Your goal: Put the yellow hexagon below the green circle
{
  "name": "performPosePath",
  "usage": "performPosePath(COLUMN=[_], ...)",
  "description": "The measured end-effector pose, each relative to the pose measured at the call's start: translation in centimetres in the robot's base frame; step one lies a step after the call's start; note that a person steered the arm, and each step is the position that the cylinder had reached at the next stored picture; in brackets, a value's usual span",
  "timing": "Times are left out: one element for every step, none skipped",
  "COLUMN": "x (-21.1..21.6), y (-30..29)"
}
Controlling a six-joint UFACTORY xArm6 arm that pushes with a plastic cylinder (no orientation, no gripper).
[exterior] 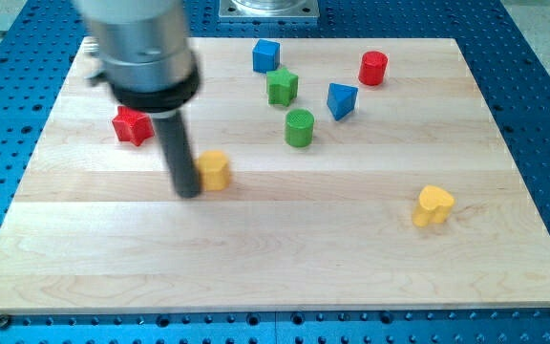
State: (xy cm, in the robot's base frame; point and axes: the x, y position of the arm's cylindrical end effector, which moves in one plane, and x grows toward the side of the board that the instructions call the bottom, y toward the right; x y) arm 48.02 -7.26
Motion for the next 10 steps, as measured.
performPosePath(x=[0.2, -0.9, -0.9, -0.9, -3.9, -7.2, -6.8, -5.1, -4.9, -4.5], y=[-2.8, 0.4, 5.1, 5.4, 3.9, 3.9, 5.3, 7.3, 7.5, 0.6])
